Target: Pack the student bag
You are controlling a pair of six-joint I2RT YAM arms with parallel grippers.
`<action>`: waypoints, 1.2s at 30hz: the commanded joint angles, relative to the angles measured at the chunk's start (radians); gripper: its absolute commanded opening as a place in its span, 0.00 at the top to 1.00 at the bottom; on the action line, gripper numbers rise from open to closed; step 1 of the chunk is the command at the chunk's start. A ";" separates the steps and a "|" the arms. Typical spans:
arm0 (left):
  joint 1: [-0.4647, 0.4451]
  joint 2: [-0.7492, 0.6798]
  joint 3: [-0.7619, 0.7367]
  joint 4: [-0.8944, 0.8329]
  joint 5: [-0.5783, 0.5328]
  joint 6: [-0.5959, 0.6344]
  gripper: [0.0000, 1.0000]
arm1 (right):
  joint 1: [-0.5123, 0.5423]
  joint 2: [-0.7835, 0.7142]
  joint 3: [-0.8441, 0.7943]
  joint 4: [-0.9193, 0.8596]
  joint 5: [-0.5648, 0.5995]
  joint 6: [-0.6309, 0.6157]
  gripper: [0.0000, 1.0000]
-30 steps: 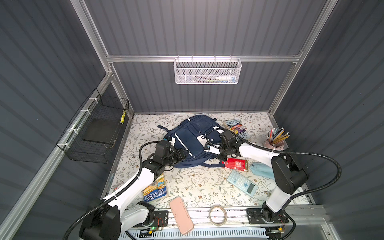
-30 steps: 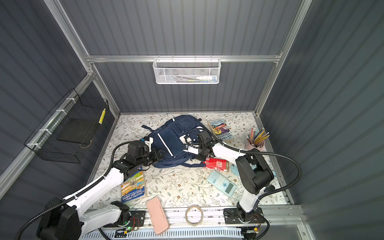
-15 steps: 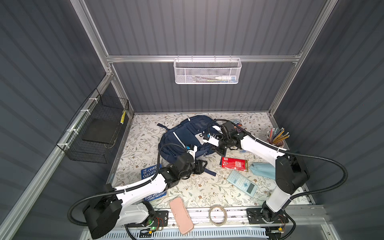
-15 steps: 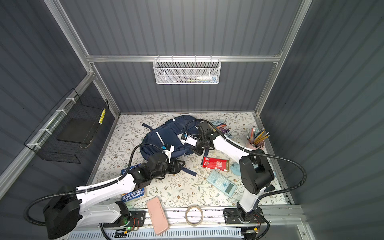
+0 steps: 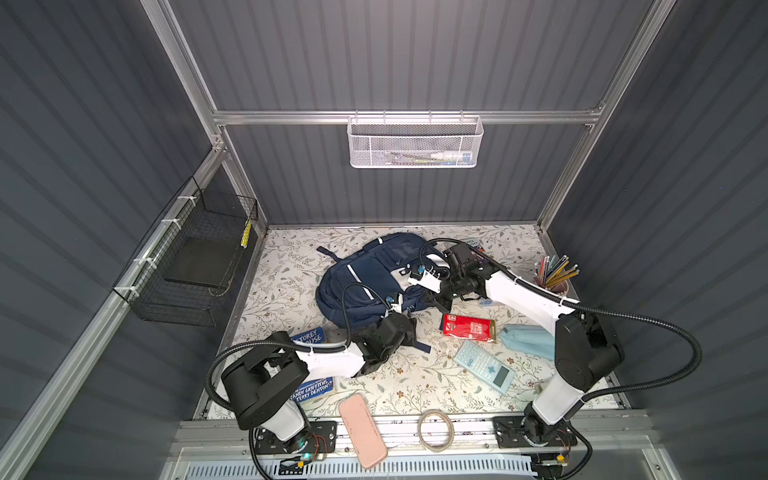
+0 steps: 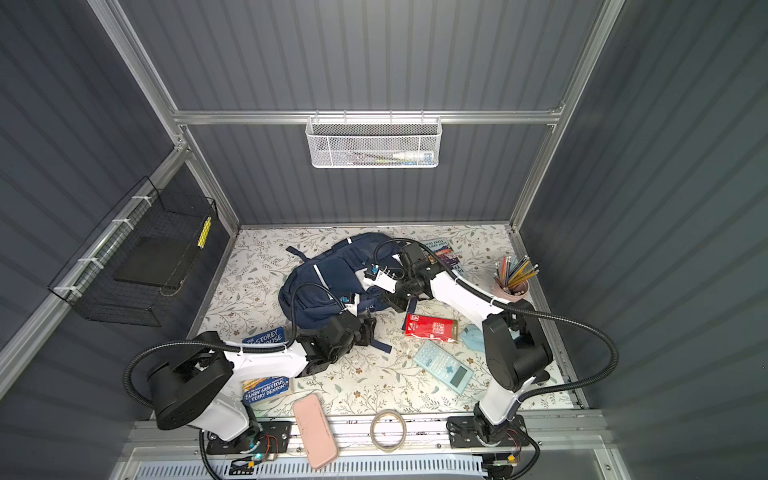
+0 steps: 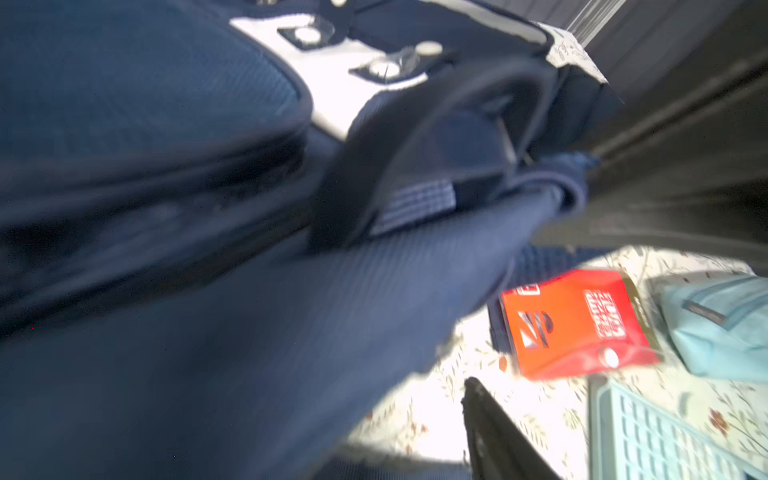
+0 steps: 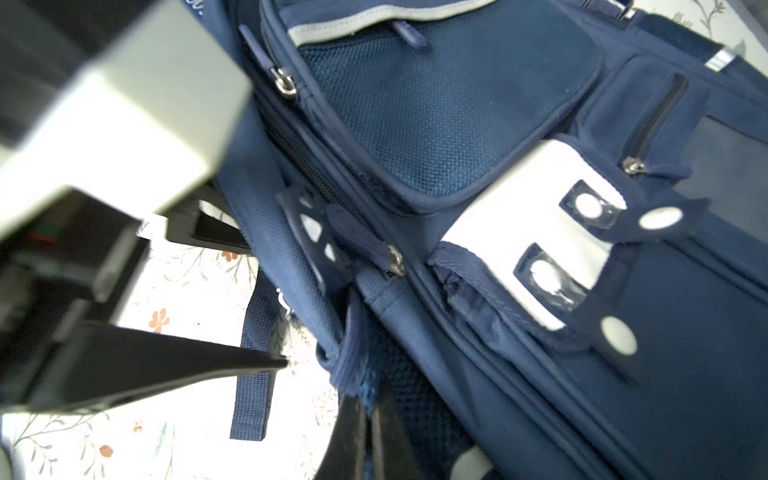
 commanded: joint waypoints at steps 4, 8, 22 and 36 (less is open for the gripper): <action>-0.006 0.048 0.091 0.090 -0.078 0.084 0.43 | 0.002 -0.048 -0.006 -0.011 -0.097 0.023 1.00; -0.005 0.064 0.135 0.024 -0.058 0.063 0.69 | 0.001 -0.048 -0.013 -0.009 -0.071 0.021 1.00; 0.033 -0.128 0.056 -0.249 0.012 -0.059 1.00 | -0.022 -0.057 -0.022 0.000 0.007 0.011 1.00; 0.176 -0.333 -0.005 -0.427 0.175 -0.089 1.00 | -0.038 -0.075 -0.056 0.050 0.094 -0.018 1.00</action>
